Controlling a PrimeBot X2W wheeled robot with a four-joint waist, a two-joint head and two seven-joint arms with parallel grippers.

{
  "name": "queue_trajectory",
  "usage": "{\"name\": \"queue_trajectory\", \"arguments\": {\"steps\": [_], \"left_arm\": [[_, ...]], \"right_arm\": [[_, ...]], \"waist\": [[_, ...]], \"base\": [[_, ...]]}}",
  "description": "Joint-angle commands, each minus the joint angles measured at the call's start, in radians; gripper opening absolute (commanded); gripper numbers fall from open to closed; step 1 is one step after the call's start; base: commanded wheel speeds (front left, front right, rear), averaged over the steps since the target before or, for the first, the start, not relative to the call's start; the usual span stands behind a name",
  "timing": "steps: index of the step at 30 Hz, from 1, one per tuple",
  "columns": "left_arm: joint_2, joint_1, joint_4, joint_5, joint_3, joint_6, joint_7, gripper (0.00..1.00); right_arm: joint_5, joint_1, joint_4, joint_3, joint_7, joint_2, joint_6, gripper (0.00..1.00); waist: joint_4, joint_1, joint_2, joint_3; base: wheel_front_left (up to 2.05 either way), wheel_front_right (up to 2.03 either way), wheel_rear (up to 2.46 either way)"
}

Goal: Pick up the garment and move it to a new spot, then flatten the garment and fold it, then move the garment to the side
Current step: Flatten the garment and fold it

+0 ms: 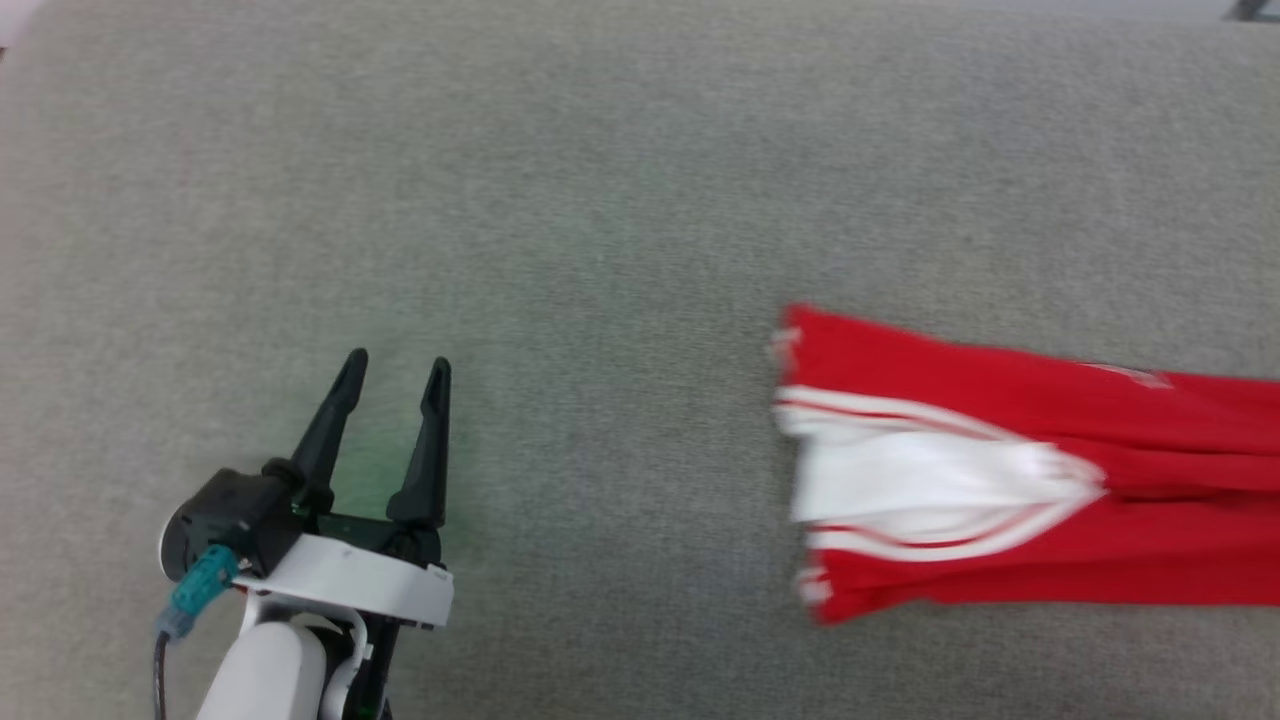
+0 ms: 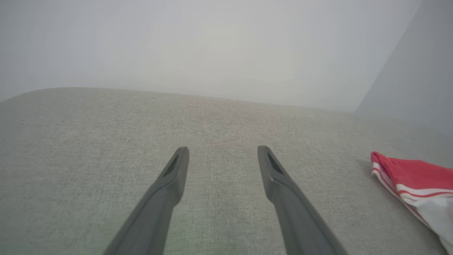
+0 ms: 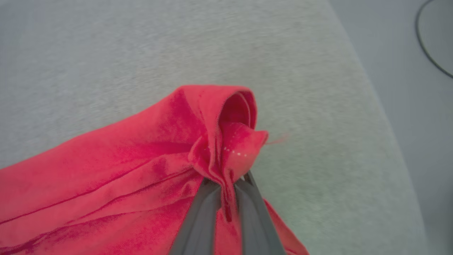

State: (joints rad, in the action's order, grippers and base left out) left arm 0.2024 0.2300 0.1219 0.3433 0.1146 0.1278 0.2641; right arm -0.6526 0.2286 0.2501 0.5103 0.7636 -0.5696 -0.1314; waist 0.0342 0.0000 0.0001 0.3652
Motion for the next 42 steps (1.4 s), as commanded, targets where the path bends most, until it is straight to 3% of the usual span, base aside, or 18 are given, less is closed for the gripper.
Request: {"name": "queue_trajectory", "arguments": {"steps": [1,5,9,18,23,31,38,39,41,42], "left_arm": [[0.008,0.009,-0.001,-0.003,0.001,0.004,-0.001,1.00],[0.018,0.002,0.006,0.002,0.004,0.004,-0.001,1.00],[0.020,-0.011,0.014,0.005,0.001,0.004,-0.001,1.00],[0.021,-0.034,0.042,0.020,0.017,0.004,-0.001,1.00],[0.014,-0.042,0.041,0.028,0.026,0.004,-0.001,1.00],[0.004,-0.043,0.040,0.038,0.032,0.004,-0.001,1.00],[-0.012,-0.027,0.045,0.042,0.039,0.004,-0.001,1.00],[-0.013,-0.027,0.048,0.042,0.038,0.004,-0.001,1.00],[-0.014,-0.032,0.051,0.043,0.033,0.004,-0.001,1.00],[-0.014,-0.037,0.054,0.043,0.030,0.004,-0.001,1.00]], "right_arm": [[0.023,-0.014,0.013,0.033,-0.011,-0.005,0.002,0.00],[0.007,0.002,0.017,0.049,-0.021,0.002,0.001,0.00],[-0.025,-0.018,-0.073,-0.028,0.005,0.033,0.001,0.00],[-0.159,-0.029,-0.470,-0.356,0.138,0.128,0.001,0.00],[-0.149,0.030,-0.572,-0.561,0.171,0.194,0.001,0.00],[-0.090,0.137,-0.442,-0.758,0.112,0.239,0.001,0.00],[-0.060,0.172,-0.253,-0.834,0.012,0.199,0.001,0.00],[-0.069,0.172,-0.234,-0.841,-0.002,0.199,0.001,0.03],[-0.082,0.183,-0.211,-0.856,-0.033,0.197,0.001,0.49],[-0.093,0.186,-0.202,-0.861,-0.047,0.199,0.001,0.88]], "waist": [[-0.017,0.0000,-0.0001,0.009],[-0.025,0.0000,-0.0001,0.005],[-0.032,0.0000,-0.0001,-0.013],[-0.012,0.0000,-0.0001,-0.059],[0.013,0.0000,-0.0001,-0.070],[0.059,0.0000,-0.0001,-0.066],[0.084,0.0000,-0.0001,-0.054],[0.084,0.0000,-0.0001,-0.054],[0.079,0.0000,-0.0001,-0.060],[0.074,0.0000,-0.0001,-0.065]], "base": [[0.00,0.00,0.00],[0.00,0.00,0.00],[0.00,0.00,0.00],[0.00,0.00,0.00],[0.00,0.00,0.00],[0.00,0.00,0.00],[0.00,0.00,0.00],[0.00,0.00,0.00],[0.00,0.00,0.00],[0.00,0.00,0.00]]}}
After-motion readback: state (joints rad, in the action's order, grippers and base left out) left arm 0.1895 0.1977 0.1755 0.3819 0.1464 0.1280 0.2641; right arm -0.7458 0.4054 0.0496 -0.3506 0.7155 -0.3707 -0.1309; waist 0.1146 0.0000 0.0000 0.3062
